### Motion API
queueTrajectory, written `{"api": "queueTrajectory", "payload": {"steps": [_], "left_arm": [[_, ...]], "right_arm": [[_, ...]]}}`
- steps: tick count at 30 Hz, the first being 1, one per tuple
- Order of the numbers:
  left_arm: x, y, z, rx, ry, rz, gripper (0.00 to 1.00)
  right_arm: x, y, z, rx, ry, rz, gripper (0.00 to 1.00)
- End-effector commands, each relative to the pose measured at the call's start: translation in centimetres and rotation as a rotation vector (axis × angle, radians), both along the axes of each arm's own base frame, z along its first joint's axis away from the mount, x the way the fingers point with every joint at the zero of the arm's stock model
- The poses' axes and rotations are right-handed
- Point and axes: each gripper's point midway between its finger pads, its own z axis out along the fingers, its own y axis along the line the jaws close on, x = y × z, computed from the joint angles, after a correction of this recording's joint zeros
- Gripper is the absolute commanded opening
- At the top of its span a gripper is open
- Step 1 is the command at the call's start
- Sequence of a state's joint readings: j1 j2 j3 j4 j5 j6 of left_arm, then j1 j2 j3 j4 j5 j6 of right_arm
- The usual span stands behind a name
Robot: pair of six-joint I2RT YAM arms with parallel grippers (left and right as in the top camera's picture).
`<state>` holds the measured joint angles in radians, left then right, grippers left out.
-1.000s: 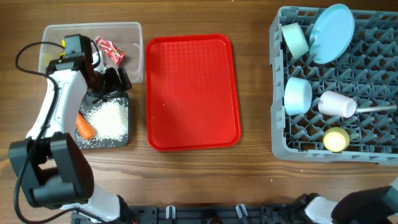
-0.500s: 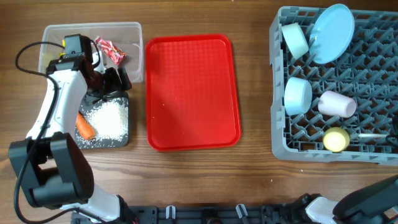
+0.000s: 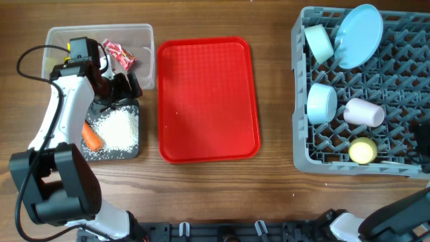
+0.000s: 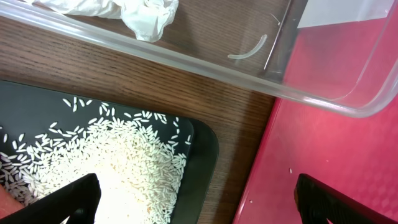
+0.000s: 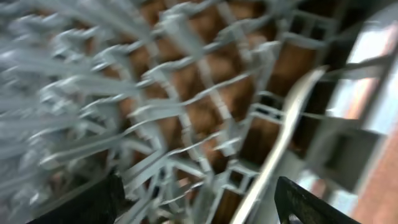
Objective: Sort waste into correct bins and load items into the dishwasher rack
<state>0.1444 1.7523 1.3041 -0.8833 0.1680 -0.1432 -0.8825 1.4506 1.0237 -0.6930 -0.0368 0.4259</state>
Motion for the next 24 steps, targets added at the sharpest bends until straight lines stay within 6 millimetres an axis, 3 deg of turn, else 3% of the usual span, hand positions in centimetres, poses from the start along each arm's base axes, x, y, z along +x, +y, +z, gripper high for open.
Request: {"api": "queueTrajectory", "payload": {"steps": [1,3,5,8,11,15,17,18,20,24], "left_arm": [[-0.3,0.2,-0.1,0.005,0.005,0.002,1.0],[-0.3,0.1,-0.1,0.005,0.005,0.002,1.0],[-0.3,0.1,-0.1,0.005,0.005,0.002,1.0],[-0.3,0.1,-0.1,0.005,0.005,0.002,1.0],[-0.3,0.1,-0.1,0.005,0.005,0.002,1.0],[-0.3,0.2,-0.1,0.005,0.005,0.002,1.0],[-0.3,0.2,-0.1,0.005,0.005,0.002,1.0],[-0.3,0.1,-0.1,0.005,0.005,0.002,1.0],[-0.3,0.1,-0.1,0.005,0.005,0.002,1.0],[-0.3,0.1,-0.1,0.005,0.005,0.002,1.0]], "right_arm": [[4.3,2.7,9.0,-0.16,-0.236,0.277,0.82],[6.5,7.5,15.3,-0.277,-0.416,0.546,0.91],[6.4,13.2,20.0,-0.345,-0.552,0.744,1.0],[4.2,20.5,23.5,-0.395,-0.673,0.959,0.99],[0.4,25.1,24.8,-0.413,-0.725,1.041,1.0],[-1.6,26.1,24.7,-0.419,-0.727,1.041,1.0],[-2.2,26.0,23.2,-0.371,-0.67,1.019,1.0],[-2.7,25.0,22.0,-0.37,-0.597,0.965,1.0],[-2.7,24.6,21.3,-0.372,-0.566,0.959,1.0],[-2.3,27.0,20.6,-0.346,-0.605,1.084,1.0]]}}
